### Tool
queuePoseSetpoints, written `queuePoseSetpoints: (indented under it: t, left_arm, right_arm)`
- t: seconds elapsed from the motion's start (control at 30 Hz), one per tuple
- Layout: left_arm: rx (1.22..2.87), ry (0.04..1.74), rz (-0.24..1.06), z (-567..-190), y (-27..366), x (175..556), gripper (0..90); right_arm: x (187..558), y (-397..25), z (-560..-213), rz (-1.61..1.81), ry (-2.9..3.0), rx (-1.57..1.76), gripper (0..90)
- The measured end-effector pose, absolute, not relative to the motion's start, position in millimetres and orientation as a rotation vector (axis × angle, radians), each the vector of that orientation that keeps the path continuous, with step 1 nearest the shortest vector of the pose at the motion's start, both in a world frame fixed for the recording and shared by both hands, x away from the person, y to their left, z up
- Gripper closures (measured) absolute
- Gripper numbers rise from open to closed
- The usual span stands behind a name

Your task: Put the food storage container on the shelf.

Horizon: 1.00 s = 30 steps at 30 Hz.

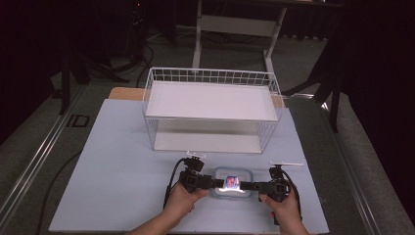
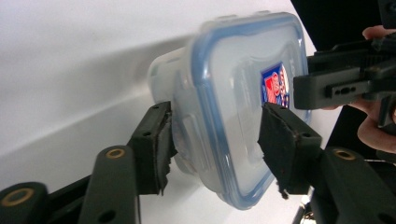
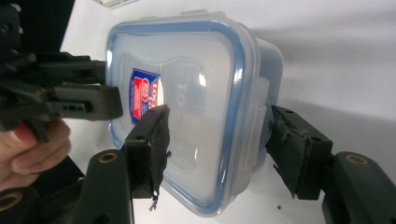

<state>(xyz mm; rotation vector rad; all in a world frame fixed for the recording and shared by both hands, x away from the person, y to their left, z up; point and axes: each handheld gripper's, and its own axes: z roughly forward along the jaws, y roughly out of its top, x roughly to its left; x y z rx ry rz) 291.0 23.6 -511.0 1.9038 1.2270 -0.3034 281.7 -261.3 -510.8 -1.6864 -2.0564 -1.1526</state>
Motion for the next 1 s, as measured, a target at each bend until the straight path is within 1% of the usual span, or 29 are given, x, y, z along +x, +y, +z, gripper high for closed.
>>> queuePoseSetpoints:
  t: [0.1, 0.47, 0.6, 0.77, 0.9, 1.0]
  left_arm:
    - [1.929, 1.229, -0.273, -508, 22, 287, 48.4]
    - [1.907, 1.26, -0.264, -505, 25, 285, 49.4]
    - [1.893, 1.254, -0.24, -498, 32, 288, 49.6]
    - [1.879, 1.242, -0.205, -484, 44, 300, 49.7]
    - [1.858, 1.245, -0.192, -479, 52, 307, 49.6]
    - [1.823, 1.256, -0.169, -476, 62, 317, 49.7]
  right_arm:
    - [279, -258, -508, -1.154, -2.092, -1.687, 39.9]
    - [277, -256, -508, -1.188, -2.11, -1.674, 40.3]
    - [280, -251, -505, -1.212, -2.122, -1.659, 40.2]
    - [291, -239, -489, -1.258, -2.156, -1.636, 40.3]
    - [301, -232, -482, -1.28, -2.164, -1.631, 40.5]
    - [316, -221, -475, -1.305, -2.185, -1.627, 40.4]
